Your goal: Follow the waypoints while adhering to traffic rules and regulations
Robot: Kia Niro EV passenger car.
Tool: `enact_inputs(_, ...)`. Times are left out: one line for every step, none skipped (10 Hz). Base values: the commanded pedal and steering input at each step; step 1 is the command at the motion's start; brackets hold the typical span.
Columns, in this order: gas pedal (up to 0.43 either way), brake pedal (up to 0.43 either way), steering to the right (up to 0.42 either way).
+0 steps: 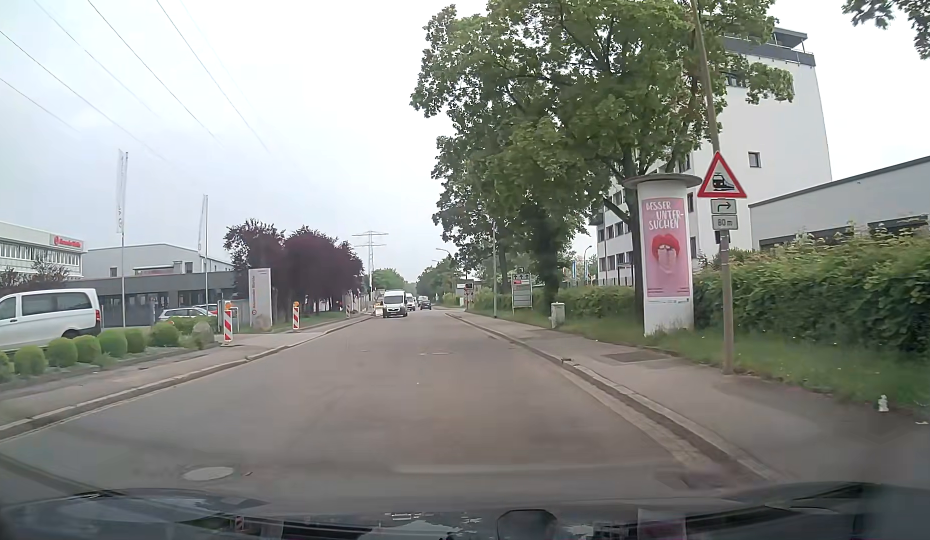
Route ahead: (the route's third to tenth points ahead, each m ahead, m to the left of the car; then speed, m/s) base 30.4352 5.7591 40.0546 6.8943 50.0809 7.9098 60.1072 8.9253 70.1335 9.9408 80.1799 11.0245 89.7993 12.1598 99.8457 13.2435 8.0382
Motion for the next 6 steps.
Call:
enact_inputs(0.067,0.000,-0.015)
enact_inputs(0.067,0.000,-0.015)
enact_inputs(0.067,0.000,-0.015)
enact_inputs(0.067,0.000,-0.016)
enact_inputs(0.067,0.000,-0.018)
enact_inputs(0.067,0.000,-0.019)
